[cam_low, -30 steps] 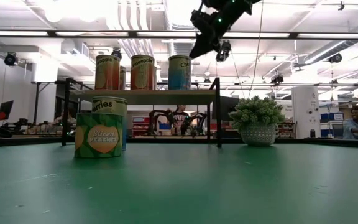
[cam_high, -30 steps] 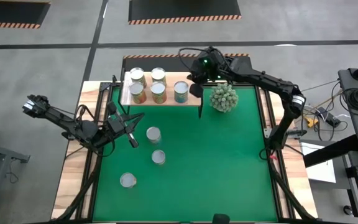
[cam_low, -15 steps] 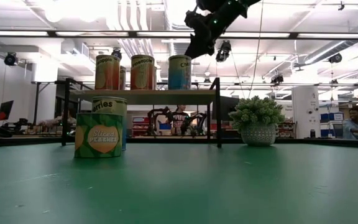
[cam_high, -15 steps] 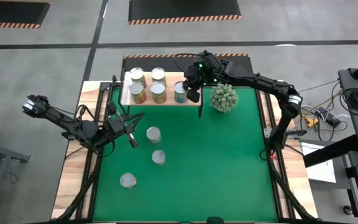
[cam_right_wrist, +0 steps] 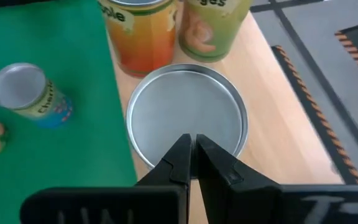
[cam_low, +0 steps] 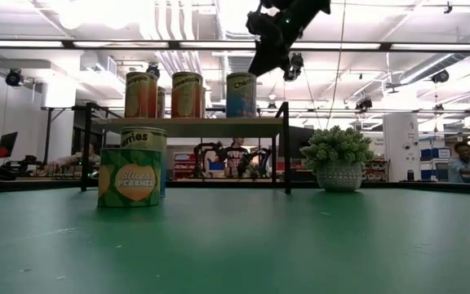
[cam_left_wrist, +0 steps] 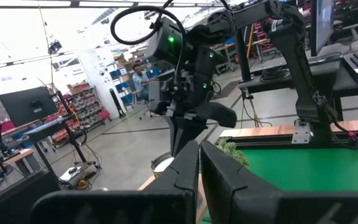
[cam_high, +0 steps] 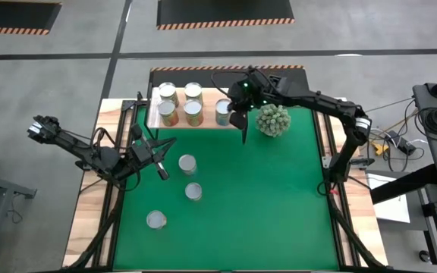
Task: Pick and place cans onto a shelf
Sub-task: Put the bottom canned cherries on the shelf, then put the canned cherries on the shelf
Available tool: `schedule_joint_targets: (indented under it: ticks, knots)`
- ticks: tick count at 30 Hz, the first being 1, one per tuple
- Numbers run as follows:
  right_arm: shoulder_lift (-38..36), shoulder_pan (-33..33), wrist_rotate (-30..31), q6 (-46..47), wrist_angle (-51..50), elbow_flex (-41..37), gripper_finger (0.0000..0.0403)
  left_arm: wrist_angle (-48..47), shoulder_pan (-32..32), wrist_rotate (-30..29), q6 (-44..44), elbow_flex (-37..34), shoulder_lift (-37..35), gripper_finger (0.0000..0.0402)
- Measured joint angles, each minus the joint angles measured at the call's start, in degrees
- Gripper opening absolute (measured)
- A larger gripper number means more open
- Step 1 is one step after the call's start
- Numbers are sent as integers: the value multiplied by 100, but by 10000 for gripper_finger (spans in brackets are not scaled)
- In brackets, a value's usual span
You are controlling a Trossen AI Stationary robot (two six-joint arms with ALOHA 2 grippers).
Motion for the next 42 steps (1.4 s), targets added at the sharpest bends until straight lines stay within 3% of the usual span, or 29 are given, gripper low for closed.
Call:
schedule_joint_targets:
  ticks: [9,17,23,29,35,42]
  knots:
    - [-221,70,14,279,-14,-2,12,-46,0,0,0,0,2,0]
    - [-973,84,7,165,-279,-171,12,-108,0,-2,-43,0,2,0]
    - [-1842,95,0,126,362,-1345,12,-138,0,-2,-53,0,4,0]
    - [-2512,93,0,286,1632,-2925,12,-130,0,-4,-68,0,4,0]
    - [-2608,95,0,389,2598,-3934,12,-111,0,-4,-68,0,4,0]
    - [-2536,95,-31,381,3354,-4499,12,-111,-1,-4,-70,0,4,0]
